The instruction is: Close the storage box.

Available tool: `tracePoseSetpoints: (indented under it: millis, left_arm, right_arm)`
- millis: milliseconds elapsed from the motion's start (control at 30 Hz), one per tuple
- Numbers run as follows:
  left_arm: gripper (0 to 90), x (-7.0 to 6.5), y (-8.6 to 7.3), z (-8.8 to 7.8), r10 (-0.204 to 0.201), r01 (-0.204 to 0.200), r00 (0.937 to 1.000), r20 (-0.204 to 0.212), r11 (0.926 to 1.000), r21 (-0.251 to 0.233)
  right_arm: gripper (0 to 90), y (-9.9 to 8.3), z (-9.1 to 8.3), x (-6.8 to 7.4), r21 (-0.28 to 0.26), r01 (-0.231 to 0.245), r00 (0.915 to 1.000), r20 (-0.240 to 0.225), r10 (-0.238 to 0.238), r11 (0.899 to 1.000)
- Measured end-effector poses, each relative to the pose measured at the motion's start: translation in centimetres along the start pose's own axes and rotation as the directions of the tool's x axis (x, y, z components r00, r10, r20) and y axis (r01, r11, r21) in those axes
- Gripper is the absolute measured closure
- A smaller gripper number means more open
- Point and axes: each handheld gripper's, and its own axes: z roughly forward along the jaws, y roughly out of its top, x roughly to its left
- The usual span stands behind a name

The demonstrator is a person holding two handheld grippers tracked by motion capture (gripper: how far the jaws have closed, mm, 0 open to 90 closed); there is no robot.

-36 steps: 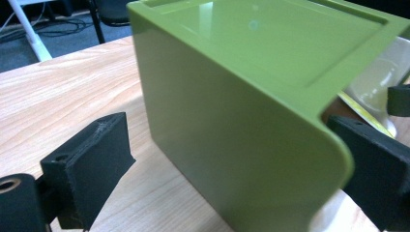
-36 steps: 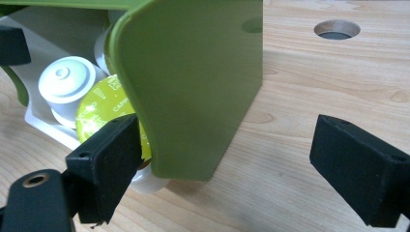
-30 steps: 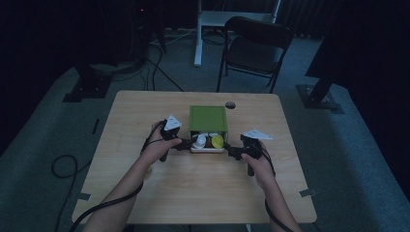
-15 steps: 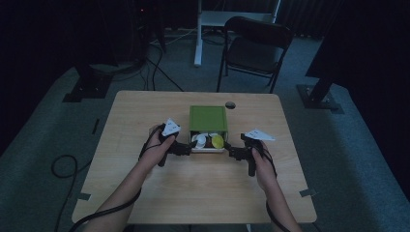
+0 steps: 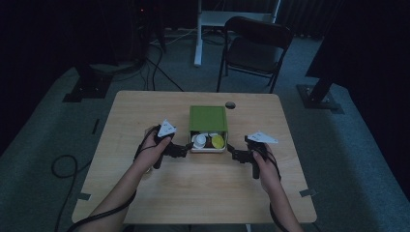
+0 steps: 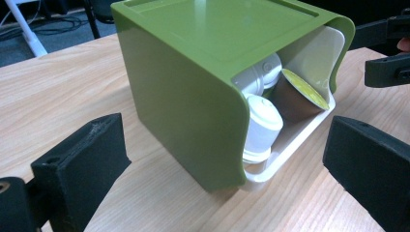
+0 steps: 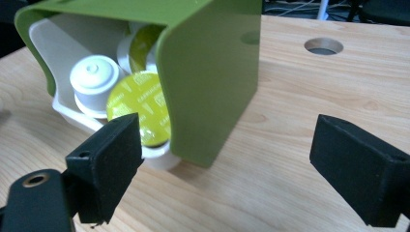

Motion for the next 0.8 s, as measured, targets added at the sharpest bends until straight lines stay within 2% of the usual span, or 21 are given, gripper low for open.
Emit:
tracePoseSetpoints:
  millis: [233,467,667,800]
  left_arm:
    - [2.0,0.1,-0.3,-1.4,-0.005,0.005,1.0000,-0.004,1.0000,-0.006]
    - [2.1,0.4,-0.7,-2.6,0.002,-0.002,0.9998,-0.019,1.0000,0.009]
    - [2.1,0.5,-1.1,-3.7,-0.001,0.001,0.9997,-0.023,1.0000,0.003]
    - [2.1,0.9,-1.5,-4.4,0.001,-0.001,0.9991,-0.043,1.0000,-0.008]
  right_arm:
    - [11.1,-0.5,-1.0,-0.2,0.006,0.016,0.9997,0.016,-0.016,1.000]
    - [11.1,-1.0,-2.1,-0.6,0.000,0.005,0.9995,0.032,-0.005,1.000]
    - [11.1,-1.6,-3.2,-1.3,0.000,-0.006,0.9983,0.058,0.006,1.000]
    - [11.1,-2.2,-4.0,-1.8,0.008,-0.009,0.9966,0.082,0.009,1.000]
